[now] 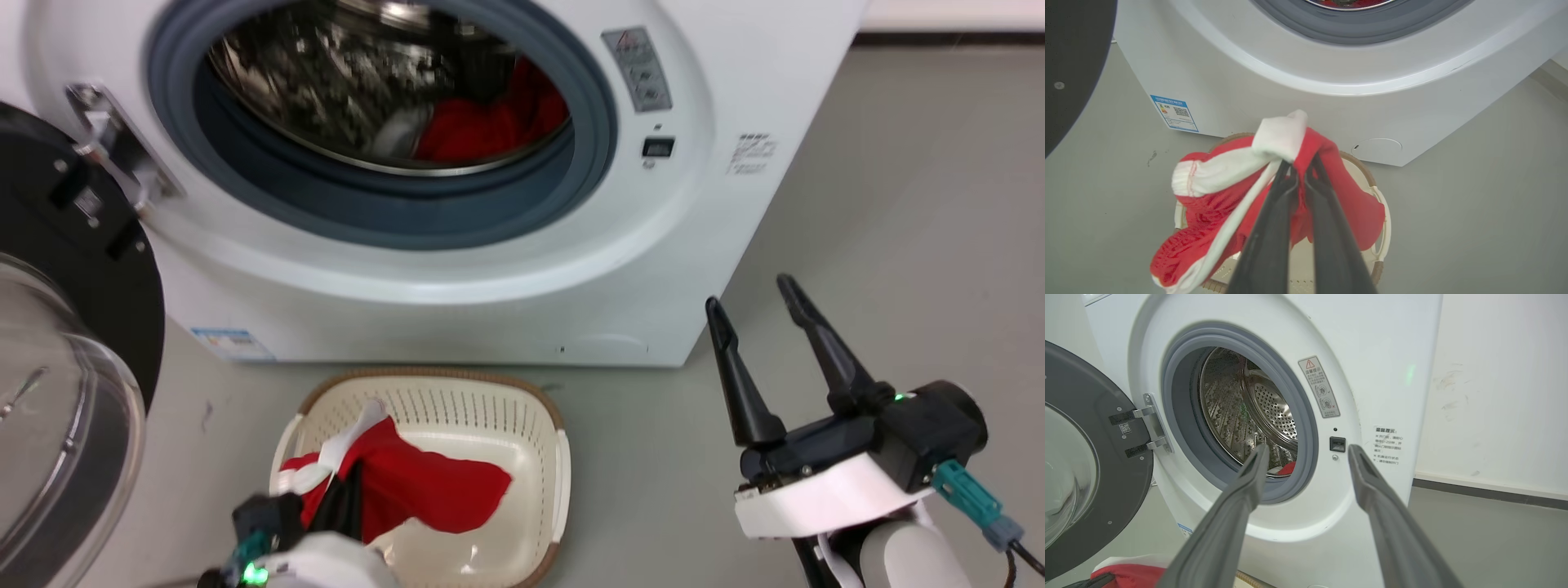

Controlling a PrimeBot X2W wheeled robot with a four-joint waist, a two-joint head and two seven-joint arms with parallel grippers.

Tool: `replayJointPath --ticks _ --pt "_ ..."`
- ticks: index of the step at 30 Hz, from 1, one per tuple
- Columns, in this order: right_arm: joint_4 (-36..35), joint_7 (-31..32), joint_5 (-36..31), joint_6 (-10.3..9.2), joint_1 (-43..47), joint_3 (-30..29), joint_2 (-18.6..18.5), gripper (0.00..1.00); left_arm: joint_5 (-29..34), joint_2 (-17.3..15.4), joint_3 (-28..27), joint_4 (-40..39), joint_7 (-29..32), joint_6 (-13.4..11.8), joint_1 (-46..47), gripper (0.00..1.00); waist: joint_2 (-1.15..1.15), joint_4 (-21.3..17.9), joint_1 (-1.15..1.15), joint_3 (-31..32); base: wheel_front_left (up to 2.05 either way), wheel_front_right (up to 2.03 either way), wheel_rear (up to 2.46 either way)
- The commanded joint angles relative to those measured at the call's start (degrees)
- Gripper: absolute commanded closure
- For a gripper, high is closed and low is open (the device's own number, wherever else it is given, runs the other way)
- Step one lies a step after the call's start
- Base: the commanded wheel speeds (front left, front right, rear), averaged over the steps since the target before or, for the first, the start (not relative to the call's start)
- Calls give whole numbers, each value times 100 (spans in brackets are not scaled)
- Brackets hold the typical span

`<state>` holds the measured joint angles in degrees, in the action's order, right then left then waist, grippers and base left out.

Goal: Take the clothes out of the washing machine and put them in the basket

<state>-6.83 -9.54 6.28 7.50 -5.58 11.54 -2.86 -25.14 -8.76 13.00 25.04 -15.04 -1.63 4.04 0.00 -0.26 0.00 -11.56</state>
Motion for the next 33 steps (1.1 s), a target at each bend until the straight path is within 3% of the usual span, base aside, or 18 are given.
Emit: replayJointPath --ticks 1,9,16,25,26,27,28,29,33 --pt "-72 21 -56 -2 -121 -9 -3 0 -32 36 -6 245 -17 78 363 100 0 67 0 -458 0 0 0" --pt "-234 64 -225 -2 -631 129 -4 0 63 258 -86 2102 -18 457 1822 100 0 47 0 -1551 0 0 0" --pt "-317 10 -284 -2 -994 175 -3 0 83 307 -171 3405 -17 584 2752 100 0 -88 0 -2394 0 0 0" --pt "-333 -34 -361 -2 -1154 187 -4 0 -53 292 -186 4510 -15 756 3435 100 0 -97 0 -2991 0 0 0" --pt "-322 -51 -366 -2 -1164 183 -4 0 -78 292 -190 4574 -10 761 3472 84 0 -96 0 -3020 0 0 0" --pt "-306 -57 -367 -2 -1184 178 -4 0 -69 277 -177 4624 -8 771 3499 57 0 -97 0 -3036 0 0 0" --pt "-290 -60 -366 -2 -1200 172 -4 0 -76 260 -172 4653 -8 790 3525 23 0 -98 0 -3046 0 0 0" --pt "-271 -79 -363 -2 -1207 170 -4 0 -96 242 -175 4680 -9 802 3545 0 0 -98 0 -3044 0 0 0" --pt "-82 -135 -357 -2 -1180 122 -4 0 -113 236 -211 4675 -14 807 3463 0 0 -69 0 -2796 0 0 0"
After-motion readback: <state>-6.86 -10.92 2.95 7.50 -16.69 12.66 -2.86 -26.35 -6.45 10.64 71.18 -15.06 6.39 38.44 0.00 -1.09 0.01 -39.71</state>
